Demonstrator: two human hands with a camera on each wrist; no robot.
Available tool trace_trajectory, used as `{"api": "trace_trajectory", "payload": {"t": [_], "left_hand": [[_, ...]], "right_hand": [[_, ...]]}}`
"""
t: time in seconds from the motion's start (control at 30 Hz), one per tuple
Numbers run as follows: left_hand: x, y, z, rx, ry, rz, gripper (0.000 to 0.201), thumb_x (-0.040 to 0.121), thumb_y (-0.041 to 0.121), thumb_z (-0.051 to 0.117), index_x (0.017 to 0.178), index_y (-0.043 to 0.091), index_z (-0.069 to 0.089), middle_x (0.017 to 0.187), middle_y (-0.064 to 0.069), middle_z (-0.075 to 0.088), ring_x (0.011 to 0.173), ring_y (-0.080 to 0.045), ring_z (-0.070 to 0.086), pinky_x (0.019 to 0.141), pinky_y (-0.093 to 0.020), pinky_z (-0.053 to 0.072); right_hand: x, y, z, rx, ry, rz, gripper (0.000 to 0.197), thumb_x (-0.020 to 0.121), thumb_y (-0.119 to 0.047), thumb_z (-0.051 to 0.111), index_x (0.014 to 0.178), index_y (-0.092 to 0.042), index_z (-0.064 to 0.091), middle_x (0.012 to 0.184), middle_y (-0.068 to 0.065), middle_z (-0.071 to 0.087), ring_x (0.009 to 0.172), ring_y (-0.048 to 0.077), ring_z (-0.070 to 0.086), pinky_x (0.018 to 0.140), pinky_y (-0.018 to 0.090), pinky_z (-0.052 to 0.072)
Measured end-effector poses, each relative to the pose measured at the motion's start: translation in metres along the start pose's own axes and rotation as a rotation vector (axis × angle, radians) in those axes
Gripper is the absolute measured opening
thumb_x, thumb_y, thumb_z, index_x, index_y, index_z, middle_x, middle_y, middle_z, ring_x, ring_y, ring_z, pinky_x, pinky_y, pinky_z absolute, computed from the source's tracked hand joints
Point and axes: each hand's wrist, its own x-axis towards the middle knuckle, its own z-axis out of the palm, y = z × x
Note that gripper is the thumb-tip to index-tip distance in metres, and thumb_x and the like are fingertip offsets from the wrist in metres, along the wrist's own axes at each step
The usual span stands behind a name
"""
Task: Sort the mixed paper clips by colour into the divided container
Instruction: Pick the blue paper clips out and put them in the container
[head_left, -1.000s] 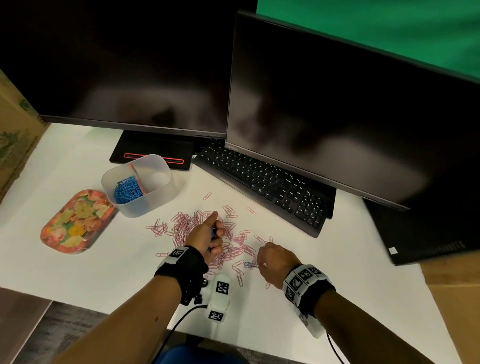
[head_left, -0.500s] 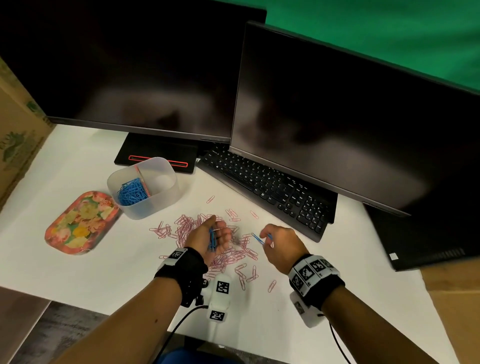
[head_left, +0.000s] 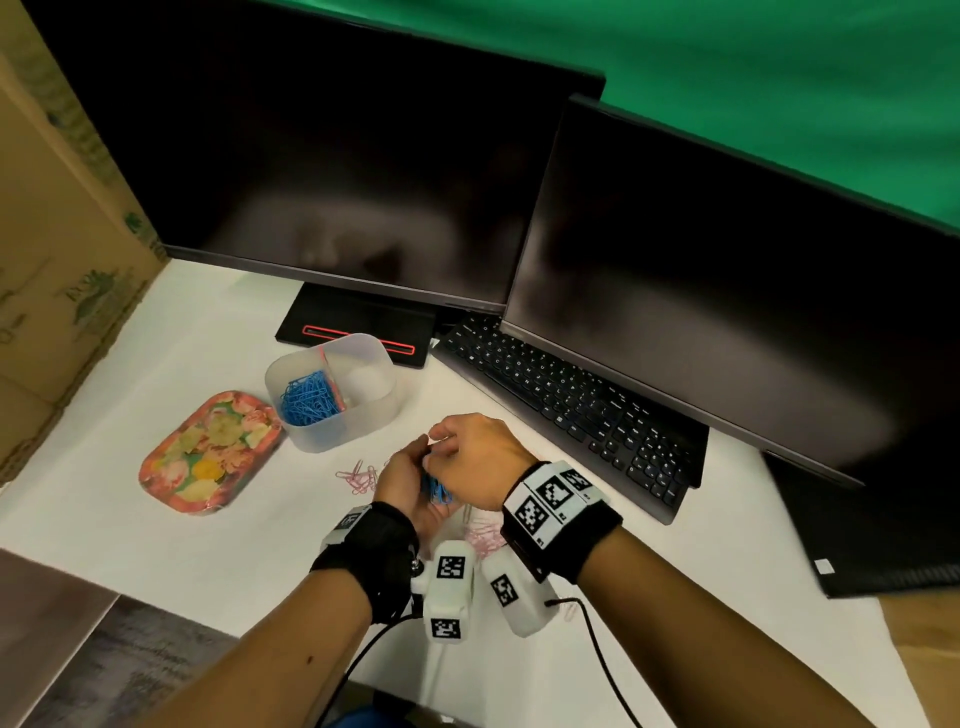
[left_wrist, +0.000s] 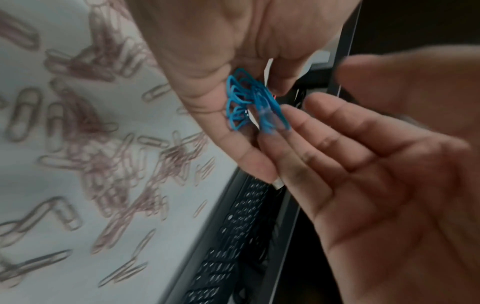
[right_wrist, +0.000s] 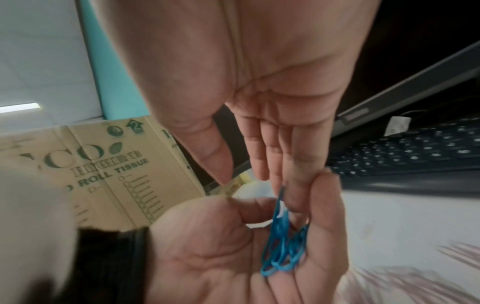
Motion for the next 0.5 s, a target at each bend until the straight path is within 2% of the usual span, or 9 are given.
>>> {"api": "trace_trajectory", "payload": {"t": [0.1,0.13,0.23,0.3,0.33,0.37,0.4,0.43,0.5], "left_hand": [[-0.006,0.029,-0.004,-0.011,-0.006,0.058,0.036,0.099,0.033,0.036,0.087,0.009,0.06,0.069,-0.011,0.065,0.054,-0.019,0.062,0.051,-0.024,0.053],[-0.009,0.044,-0.007,-0.018,-0.001,0.082,0.034,0.099,0.033,0.036,0.085,0.01,0.057,0.067,-0.01,0.063,0.052,-0.018,0.059,0.049,-0.022,0.052],[-0.014,0.094,-0.023,0.064,0.035,0.222,0.025,0.094,0.028,0.04,0.075,0.015,0.05,0.066,-0.004,0.054,0.049,-0.014,0.052,0.049,-0.018,0.045],[-0.01,0.125,-0.029,0.115,0.087,0.317,0.024,0.091,0.029,0.039,0.073,0.017,0.049,0.069,-0.002,0.044,0.052,-0.015,0.047,0.052,-0.021,0.039],[-0.005,0.139,-0.032,0.163,0.157,0.372,0.025,0.092,0.03,0.039,0.078,0.015,0.054,0.072,-0.003,0.045,0.057,-0.017,0.048,0.056,-0.025,0.039],[0.0,0.149,-0.033,0.252,0.245,0.432,0.024,0.091,0.03,0.043,0.09,0.013,0.06,0.077,-0.005,0.05,0.066,-0.019,0.052,0.062,-0.029,0.042],[0.006,0.155,-0.033,0.369,0.329,0.475,0.031,0.088,0.033,0.048,0.106,0.012,0.062,0.087,-0.008,0.057,0.078,-0.023,0.056,0.071,-0.033,0.046],[0.01,0.158,-0.033,0.524,0.399,0.494,0.041,0.084,0.038,0.052,0.115,0.013,0.061,0.1,-0.01,0.061,0.091,-0.026,0.058,0.079,-0.037,0.047],[0.013,0.153,-0.029,0.861,0.471,0.503,0.041,0.084,0.043,0.051,0.113,0.017,0.062,0.11,-0.008,0.058,0.102,-0.03,0.054,0.088,-0.038,0.042]], "right_hand": [[-0.002,-0.012,-0.015,0.176,0.058,-0.084,0.031,0.087,-0.017,0.058,0.117,-0.018,0.064,0.105,0.0,0.069,0.084,0.01,0.067,0.072,0.012,0.052],[-0.003,-0.011,-0.023,0.248,0.105,-0.111,0.028,0.087,-0.015,0.059,0.113,-0.019,0.066,0.101,-0.001,0.071,0.08,0.009,0.067,0.073,0.013,0.053],[-0.009,0.018,-0.046,0.353,0.216,-0.079,0.02,0.086,-0.017,0.063,0.102,-0.026,0.069,0.094,0.0,0.073,0.087,0.016,0.069,0.086,0.035,0.055],[-0.015,0.052,-0.056,0.317,0.254,0.024,0.02,0.083,-0.018,0.062,0.1,-0.026,0.07,0.094,0.002,0.073,0.089,0.019,0.068,0.089,0.041,0.055],[-0.017,0.07,-0.057,0.254,0.26,0.086,0.019,0.083,-0.019,0.061,0.099,-0.024,0.071,0.095,0.002,0.073,0.09,0.02,0.068,0.089,0.041,0.054],[-0.02,0.089,-0.054,0.169,0.241,0.15,0.019,0.085,-0.018,0.058,0.099,-0.022,0.071,0.097,0.004,0.073,0.092,0.021,0.068,0.09,0.039,0.054],[-0.022,0.106,-0.047,0.062,0.208,0.214,0.019,0.088,-0.019,0.056,0.102,-0.02,0.07,0.102,0.006,0.072,0.095,0.021,0.067,0.089,0.034,0.053],[-0.025,0.121,-0.037,-0.037,0.174,0.26,0.022,0.091,-0.021,0.054,0.107,-0.019,0.068,0.109,0.007,0.07,0.099,0.021,0.065,0.09,0.028,0.051],[-0.03,0.143,-0.013,-0.121,0.138,0.303,0.032,0.093,-0.025,0.053,0.123,-0.019,0.059,0.128,0.003,0.062,0.115,0.018,0.057,0.096,0.023,0.044]]}}
